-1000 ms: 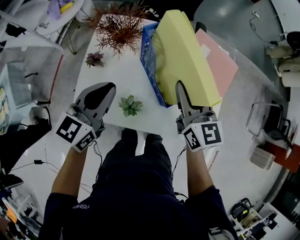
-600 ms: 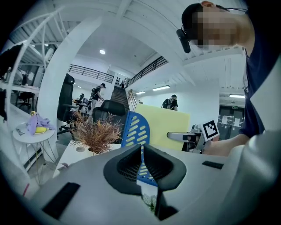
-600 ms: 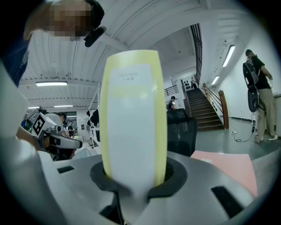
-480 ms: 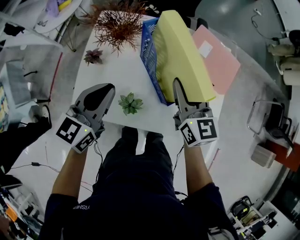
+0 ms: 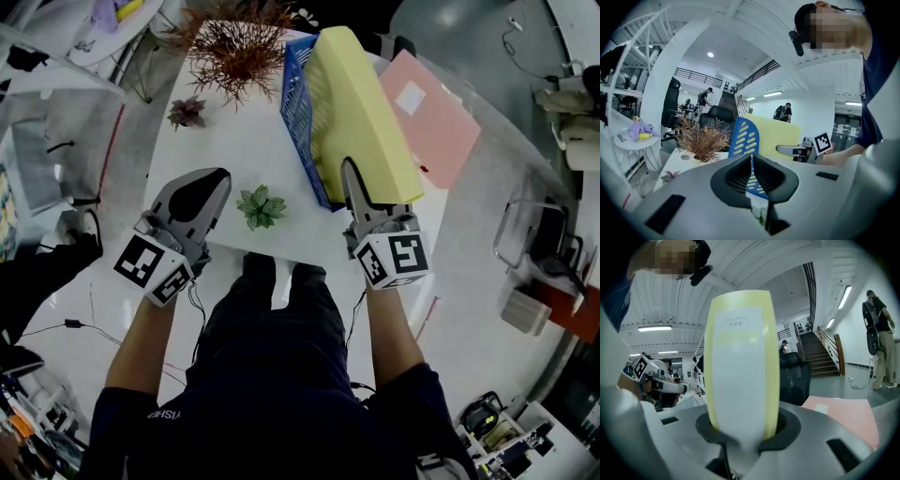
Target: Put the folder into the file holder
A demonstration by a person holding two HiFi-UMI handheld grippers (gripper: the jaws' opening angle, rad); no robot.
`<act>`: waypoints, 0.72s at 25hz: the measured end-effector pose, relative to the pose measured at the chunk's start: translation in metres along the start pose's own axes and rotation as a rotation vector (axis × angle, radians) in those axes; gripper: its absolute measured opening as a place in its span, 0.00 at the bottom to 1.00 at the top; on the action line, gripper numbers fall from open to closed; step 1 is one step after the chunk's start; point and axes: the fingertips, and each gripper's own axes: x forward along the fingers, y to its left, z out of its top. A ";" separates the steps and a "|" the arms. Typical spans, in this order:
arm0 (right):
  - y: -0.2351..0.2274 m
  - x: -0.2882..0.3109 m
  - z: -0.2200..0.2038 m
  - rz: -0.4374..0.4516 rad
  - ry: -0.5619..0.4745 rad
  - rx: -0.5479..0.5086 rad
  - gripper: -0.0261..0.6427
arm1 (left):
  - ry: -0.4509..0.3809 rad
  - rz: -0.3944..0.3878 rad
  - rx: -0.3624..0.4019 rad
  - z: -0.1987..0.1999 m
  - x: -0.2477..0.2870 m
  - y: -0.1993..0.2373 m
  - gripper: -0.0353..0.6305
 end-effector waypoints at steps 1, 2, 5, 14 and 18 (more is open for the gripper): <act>0.000 0.000 0.000 0.002 -0.001 -0.003 0.25 | -0.002 -0.001 0.000 0.000 0.000 -0.001 0.12; 0.000 0.000 -0.001 0.004 -0.001 -0.005 0.25 | -0.004 -0.002 0.000 0.001 0.001 -0.002 0.12; 0.001 -0.001 -0.003 0.003 0.007 -0.005 0.27 | -0.009 -0.007 0.003 0.002 0.001 -0.005 0.12; 0.006 -0.004 -0.006 0.009 0.049 -0.017 0.32 | -0.031 -0.013 0.018 0.013 -0.002 -0.021 0.12; 0.007 -0.008 -0.005 0.018 0.059 -0.007 0.38 | -0.040 -0.015 0.031 0.019 -0.004 -0.028 0.12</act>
